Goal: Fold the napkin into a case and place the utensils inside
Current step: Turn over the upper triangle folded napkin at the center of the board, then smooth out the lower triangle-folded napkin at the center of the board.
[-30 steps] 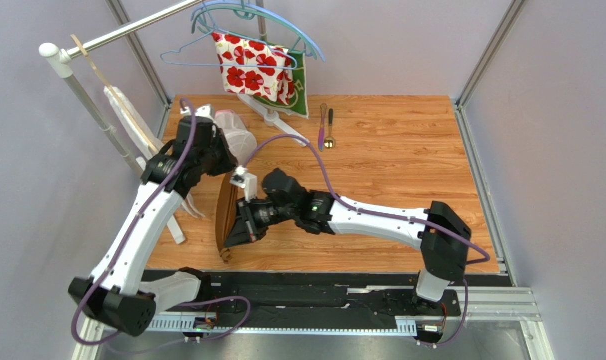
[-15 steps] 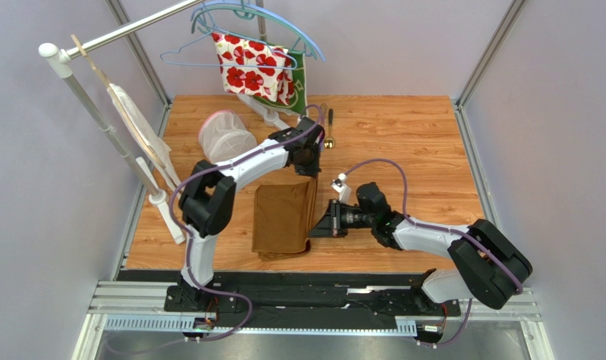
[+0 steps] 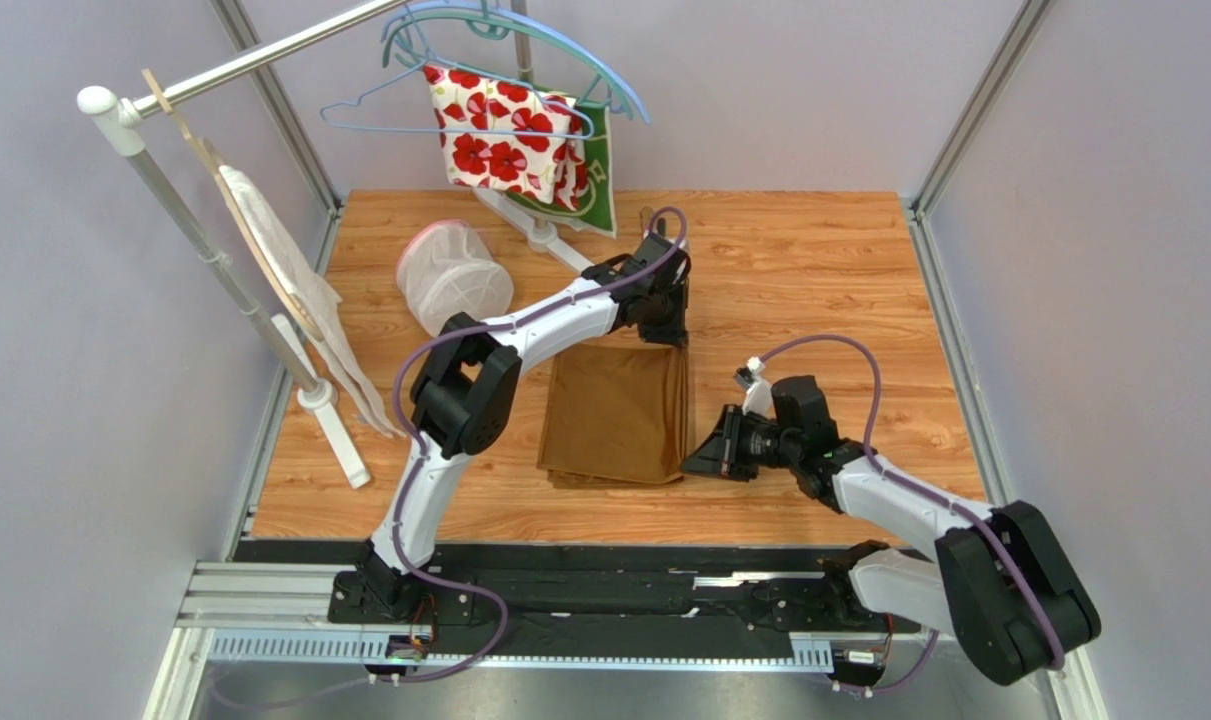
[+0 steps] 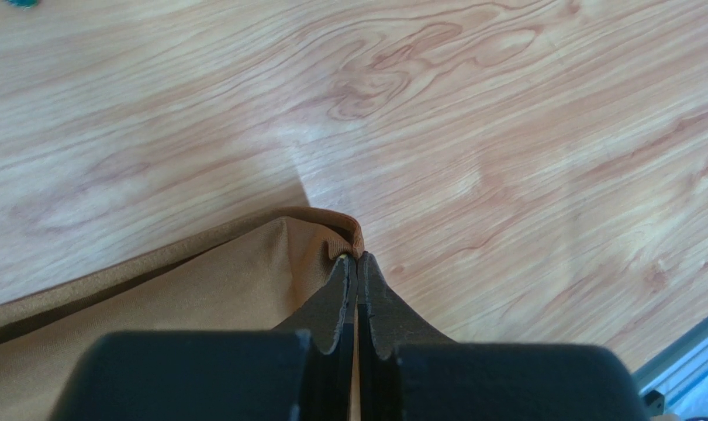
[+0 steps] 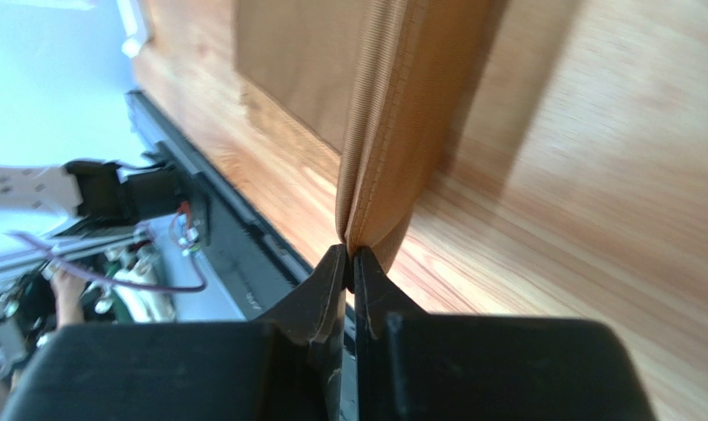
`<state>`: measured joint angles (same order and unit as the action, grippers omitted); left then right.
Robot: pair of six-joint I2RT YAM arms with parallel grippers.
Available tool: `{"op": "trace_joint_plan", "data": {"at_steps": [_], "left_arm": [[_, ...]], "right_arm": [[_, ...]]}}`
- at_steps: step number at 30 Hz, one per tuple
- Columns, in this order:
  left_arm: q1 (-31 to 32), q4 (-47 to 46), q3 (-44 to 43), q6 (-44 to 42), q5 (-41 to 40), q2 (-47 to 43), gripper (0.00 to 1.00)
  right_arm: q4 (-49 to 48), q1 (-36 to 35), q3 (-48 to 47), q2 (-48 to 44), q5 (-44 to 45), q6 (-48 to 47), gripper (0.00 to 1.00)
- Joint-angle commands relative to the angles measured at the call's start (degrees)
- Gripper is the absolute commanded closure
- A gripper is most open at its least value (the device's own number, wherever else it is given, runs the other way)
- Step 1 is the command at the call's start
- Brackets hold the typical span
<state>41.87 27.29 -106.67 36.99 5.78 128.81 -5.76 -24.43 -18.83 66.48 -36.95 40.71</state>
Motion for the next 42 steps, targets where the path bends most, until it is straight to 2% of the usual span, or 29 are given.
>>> {"op": "trace_joint_plan", "data": {"at_steps": [1,2,3,5,6,8,9,11,13,15,16,17,19,21,23,24,25,28,30,32,34,37,38,42], "left_arm": [[0.23,-4.79,-5.91,-0.16,0.02,1.52,0.94],[1.02,-4.61,-6.61,-0.69,-0.24,1.61,0.75],[1.46,-4.18,-8.53,-1.56,-0.68,1.53,0.66],[2.25,-1.28,-11.18,-2.80,-0.94,0.92,0.54],[2.95,-0.14,-13.36,-3.85,-1.30,0.48,0.42],[3.05,3.11,-14.09,-4.56,-1.39,-2.24,0.24],[2.96,4.51,-14.00,-5.34,-1.73,-3.30,0.24],[2.96,7.77,-12.17,-6.75,-2.44,-7.59,0.24],[2.96,8.13,-5.24,-9.04,-2.70,-13.37,0.31],[2.96,8.13,3.28,-10.71,-1.31,-17.52,0.36],[2.96,7.44,6.36,-11.15,-0.34,-21.37,0.48],[2.96,6.30,13.00,-11.68,2.71,-23.24,0.52],[3.13,1.91,19.45,-10.98,5.72,-28.32,0.58],[3.92,-2.82,27.11,-8.52,8.63,-30.72,0.57],[6.54,-5.57,31.85,-6.33,7.85,-32.39,0.46],[7.34,-8.10,32.75,-5.45,7.67,-32.48,0.43],[8.40,-9.00,33.37,-4.48,7.06,-32.22,0.38],[11.83,-9.89,32.24,-3.33,3.98,-29.16,0.32],[13.76,-8.93,29.95,-3.07,1.70,-26.35,0.32],[14.64,-9.36,29.24,-2.54,0.12,-24.85,0.35],[15.52,-10.32,29.24,-2.10,0.11,-23.00,0.41],[16.31,-10.59,28.98,-1.31,-0.16,-20.54,0.49],[16.49,-10.50,28.54,-1.48,-0.07,-19.92,0.49],[16.84,-9.97,28.45,-1.66,-0.07,-18.25,0.42]], "right_arm": [[21.43,1.40,-2.51,-4.16,7.48,-4.50,0.86],[24.45,1.48,-3.40,-4.51,12.20,-4.32,0.77],[27.18,1.66,-4.19,-5.30,13.99,-4.32,0.65],[32.38,1.49,-4.81,-7.93,19.42,-2.66,0.50],[33.00,1.57,-4.55,-11.07,20.76,-1.87,0.42],[36.77,1.49,-6.38,-13.29,24.45,0.33,0.38],[37.65,1.57,-7.79,-14.26,25.34,0.34,0.33],[38.37,1.49,-10.68,-15.32,28.75,-0.80,0.29],[36.88,2.44,-12.54,-12.80,29.83,-3.42,0.27],[36.17,3.15,-16.67,-9.80,28.26,-4.84,0.31],[34.26,3.24,-17.98,-7.96,26.94,-5.98,0.34],[33.80,3.42,-19.04,-4.64,24.58,-7.73,0.36],[35.28,3.77,-22.91,-1.19,26.39,-8.01,0.40],[34.77,5.69,-24.84,2.50,27.20,-7.23,0.44],[30.65,10.35,-25.46,6.79,21.70,-6.26,0.50],[29.33,11.84,-26.95,8.56,20.00,-5.73,0.60],[27.75,13.68,-28.09,10.58,19.12,-5.38,0.60],[25.36,15.36,-33.26,18.05,13.94,-7.31,0.61],[24.31,15.72,-35.74,22.61,11.29,-8.53,0.59],[24.30,15.90,-39.17,25.00,12.77,-9.33,0.58],[24.57,16.08,-41.45,29.20,11.73,-10.55,0.59],[26.50,15.99,-47.52,35.27,7.25,-10.22,0.66],[26.68,15.99,-49.27,36.17,5.94,-10.12,0.70],[27.29,15.72,-51.30,39.51,5.04,-10.56,0.70]]}}
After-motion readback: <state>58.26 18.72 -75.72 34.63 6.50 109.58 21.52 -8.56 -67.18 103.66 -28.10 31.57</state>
